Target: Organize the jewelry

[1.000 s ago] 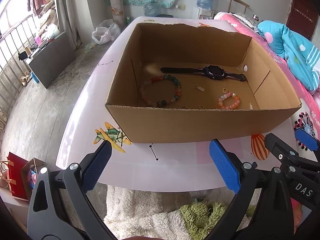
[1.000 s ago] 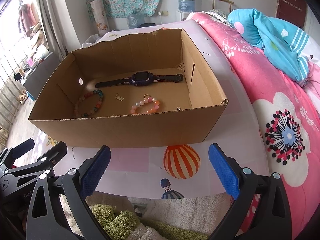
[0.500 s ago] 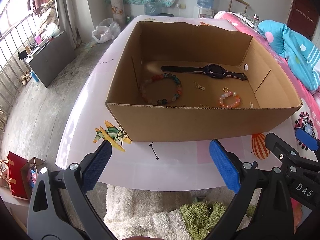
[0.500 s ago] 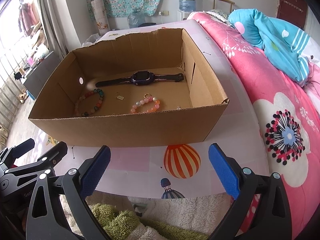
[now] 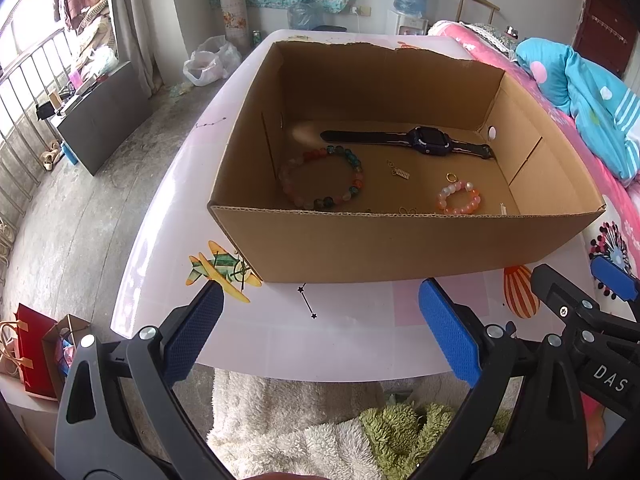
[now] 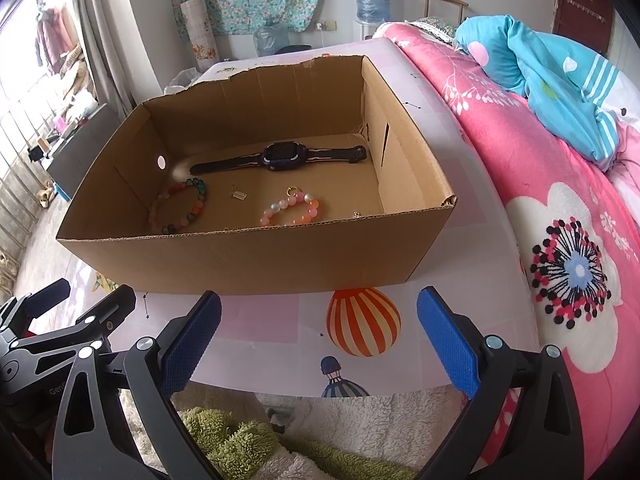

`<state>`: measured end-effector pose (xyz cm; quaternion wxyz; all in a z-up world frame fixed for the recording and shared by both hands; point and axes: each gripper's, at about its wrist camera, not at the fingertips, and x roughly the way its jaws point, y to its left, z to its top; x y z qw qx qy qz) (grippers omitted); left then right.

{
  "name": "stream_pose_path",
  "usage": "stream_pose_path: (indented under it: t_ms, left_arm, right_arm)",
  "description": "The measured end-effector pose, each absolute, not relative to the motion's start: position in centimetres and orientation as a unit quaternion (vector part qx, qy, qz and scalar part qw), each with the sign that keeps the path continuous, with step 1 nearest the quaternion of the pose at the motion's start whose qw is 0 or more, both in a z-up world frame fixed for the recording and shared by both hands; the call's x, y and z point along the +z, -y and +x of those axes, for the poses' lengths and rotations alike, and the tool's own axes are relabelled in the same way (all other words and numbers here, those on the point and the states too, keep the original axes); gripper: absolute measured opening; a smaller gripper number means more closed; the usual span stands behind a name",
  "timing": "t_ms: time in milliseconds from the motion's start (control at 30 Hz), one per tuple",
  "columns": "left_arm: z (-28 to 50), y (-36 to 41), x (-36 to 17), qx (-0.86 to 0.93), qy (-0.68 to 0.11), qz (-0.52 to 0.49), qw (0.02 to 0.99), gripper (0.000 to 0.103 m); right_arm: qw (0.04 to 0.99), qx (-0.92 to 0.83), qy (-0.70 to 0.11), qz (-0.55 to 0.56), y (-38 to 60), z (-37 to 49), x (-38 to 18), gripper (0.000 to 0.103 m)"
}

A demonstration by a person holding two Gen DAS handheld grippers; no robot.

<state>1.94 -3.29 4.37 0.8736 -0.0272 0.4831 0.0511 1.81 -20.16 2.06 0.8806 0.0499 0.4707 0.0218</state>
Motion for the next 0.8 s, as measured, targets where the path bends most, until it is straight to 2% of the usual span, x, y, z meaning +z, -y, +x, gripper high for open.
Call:
stream_pose_path:
  t_ms: [800]
  left_arm:
    - [1.84,3.50,4.22,0.051,-0.486,-0.026,0.872,0.095]
  right_arm:
    - [0.880,0.020,-0.472,0.053,20.22,1.68,2.00,0.096]
